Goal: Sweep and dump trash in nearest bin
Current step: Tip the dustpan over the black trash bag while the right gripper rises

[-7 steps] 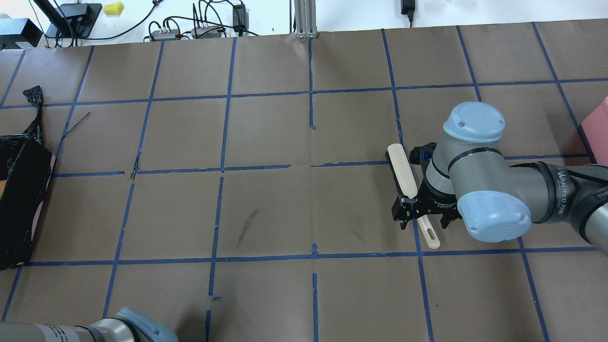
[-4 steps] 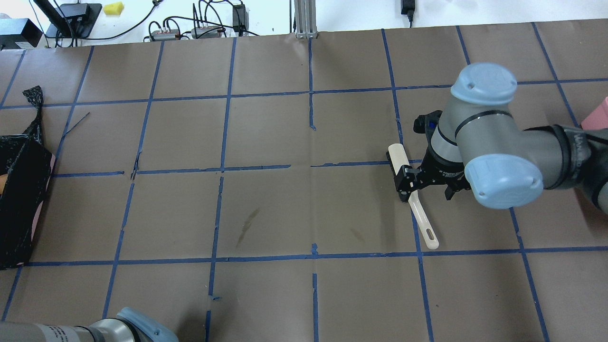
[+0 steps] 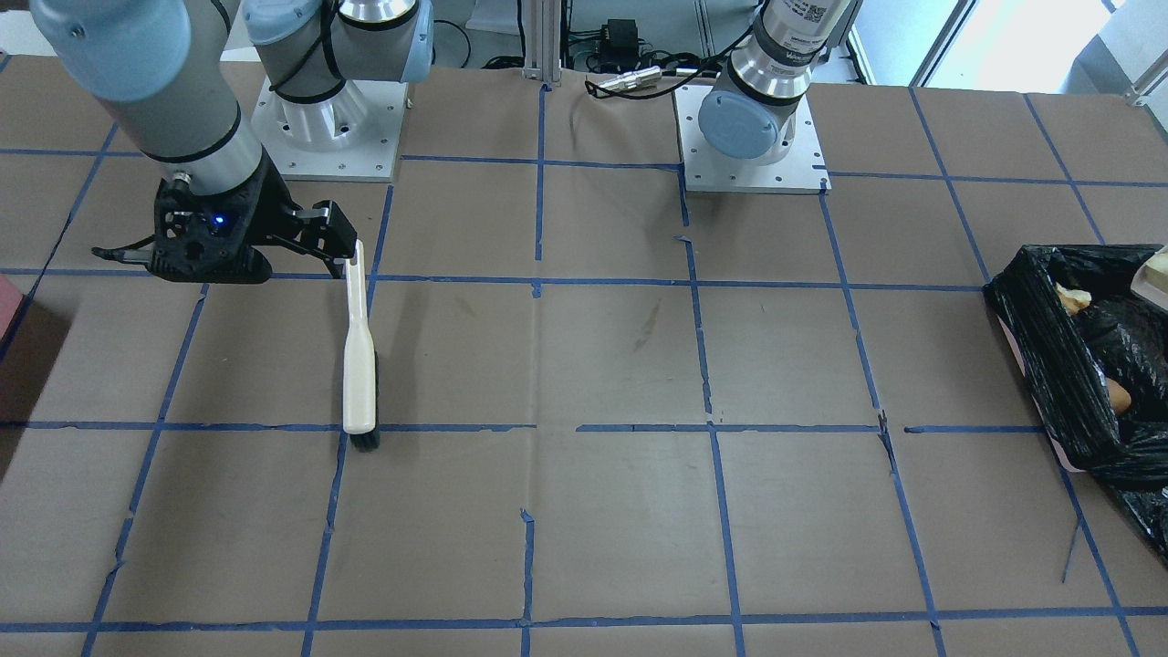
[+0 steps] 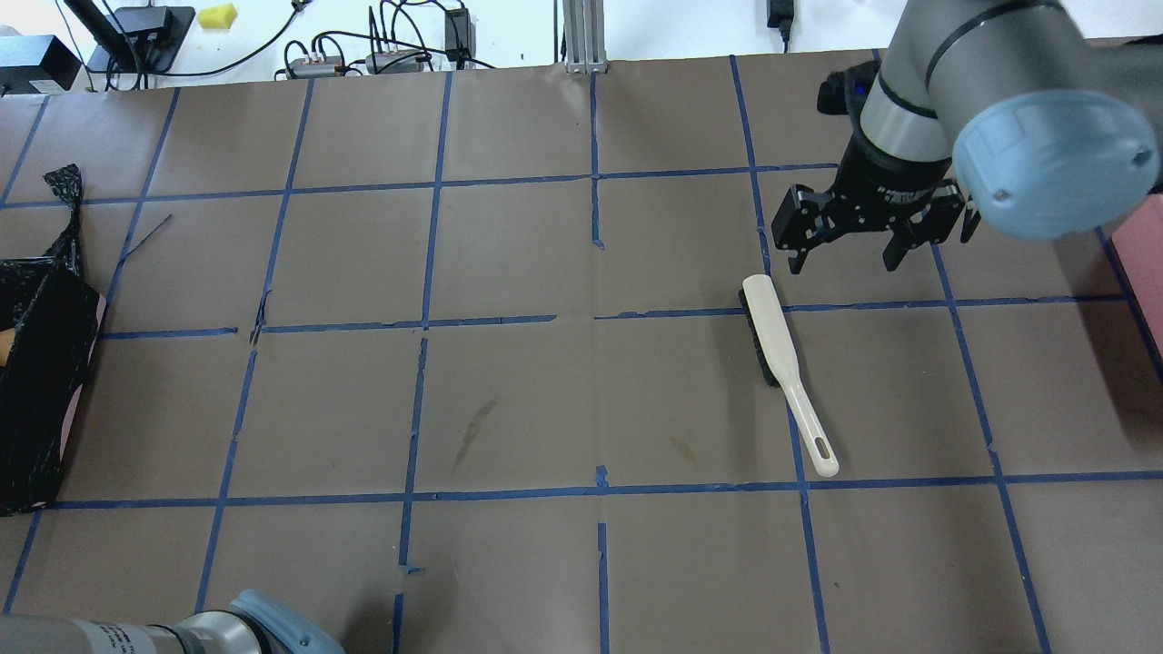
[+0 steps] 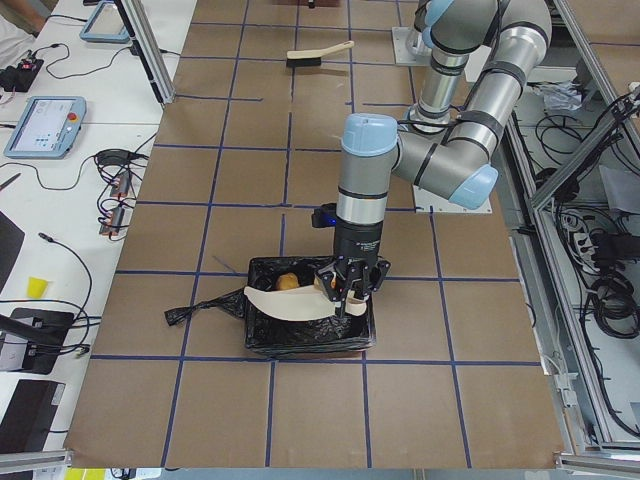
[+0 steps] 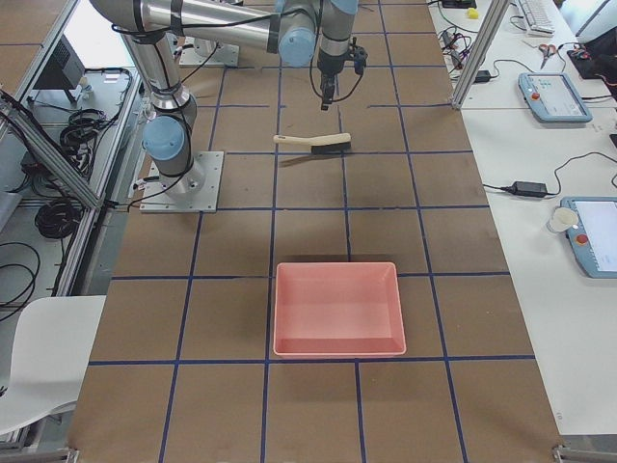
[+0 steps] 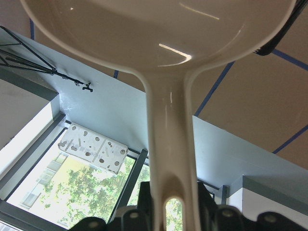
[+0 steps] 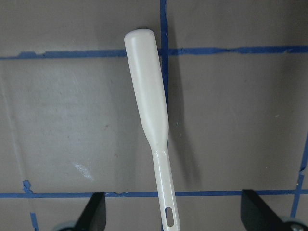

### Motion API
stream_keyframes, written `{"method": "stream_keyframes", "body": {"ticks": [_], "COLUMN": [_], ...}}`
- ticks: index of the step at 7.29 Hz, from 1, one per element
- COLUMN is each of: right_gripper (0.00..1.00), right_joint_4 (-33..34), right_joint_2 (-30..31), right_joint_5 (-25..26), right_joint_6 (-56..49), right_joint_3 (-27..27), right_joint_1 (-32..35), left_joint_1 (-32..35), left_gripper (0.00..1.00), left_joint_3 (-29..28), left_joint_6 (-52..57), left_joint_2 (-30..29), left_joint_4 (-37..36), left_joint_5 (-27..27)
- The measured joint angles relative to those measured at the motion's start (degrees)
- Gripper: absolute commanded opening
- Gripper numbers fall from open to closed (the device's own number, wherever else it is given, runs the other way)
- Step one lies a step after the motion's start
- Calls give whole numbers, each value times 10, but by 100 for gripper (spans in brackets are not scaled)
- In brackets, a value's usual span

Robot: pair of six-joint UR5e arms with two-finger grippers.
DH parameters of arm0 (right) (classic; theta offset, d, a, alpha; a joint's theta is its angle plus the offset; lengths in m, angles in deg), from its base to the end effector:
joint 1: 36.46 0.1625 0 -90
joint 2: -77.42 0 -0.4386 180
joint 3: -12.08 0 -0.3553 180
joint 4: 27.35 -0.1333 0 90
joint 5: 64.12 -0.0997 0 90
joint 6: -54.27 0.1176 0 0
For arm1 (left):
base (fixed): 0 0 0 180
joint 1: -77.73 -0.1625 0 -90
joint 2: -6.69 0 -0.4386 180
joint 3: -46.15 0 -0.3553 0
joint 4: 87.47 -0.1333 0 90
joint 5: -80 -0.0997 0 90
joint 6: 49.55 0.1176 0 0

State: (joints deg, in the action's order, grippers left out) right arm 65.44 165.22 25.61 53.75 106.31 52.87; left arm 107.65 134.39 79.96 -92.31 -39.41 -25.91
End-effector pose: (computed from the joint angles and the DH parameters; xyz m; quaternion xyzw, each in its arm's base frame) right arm 0.1284 -0.4635 0.4373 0.0014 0.9995 0.0317 0.0027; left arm 0.4414 -0.3706 0.5147 0.5044 0.8005 0.1563 0.2833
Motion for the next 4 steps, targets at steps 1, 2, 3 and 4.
{"method": "stream_keyframes", "body": {"ticks": [1, 2, 3, 4], "right_gripper": [100, 100, 100, 100], "right_joint_4": [-40, -72, -87, -93], "right_joint_2": [0, 1, 2, 3], "right_joint_5": [4, 6, 5, 4], "right_joint_6": [0, 1, 2, 5], "right_joint_3": [-49, -85, -101, -104], "right_joint_1": [1, 2, 3, 5], "left_joint_1": [5, 10, 15, 22], "left_gripper": [5, 5, 5, 5], "left_joint_3": [-1, 1, 7, 12], "left_joint_6": [-3, -3, -3, -4], "left_joint_2": [0, -3, -7, -9], "left_joint_4": [0, 1, 2, -2], "left_joint_5": [-20, -41, -61, -84]}}
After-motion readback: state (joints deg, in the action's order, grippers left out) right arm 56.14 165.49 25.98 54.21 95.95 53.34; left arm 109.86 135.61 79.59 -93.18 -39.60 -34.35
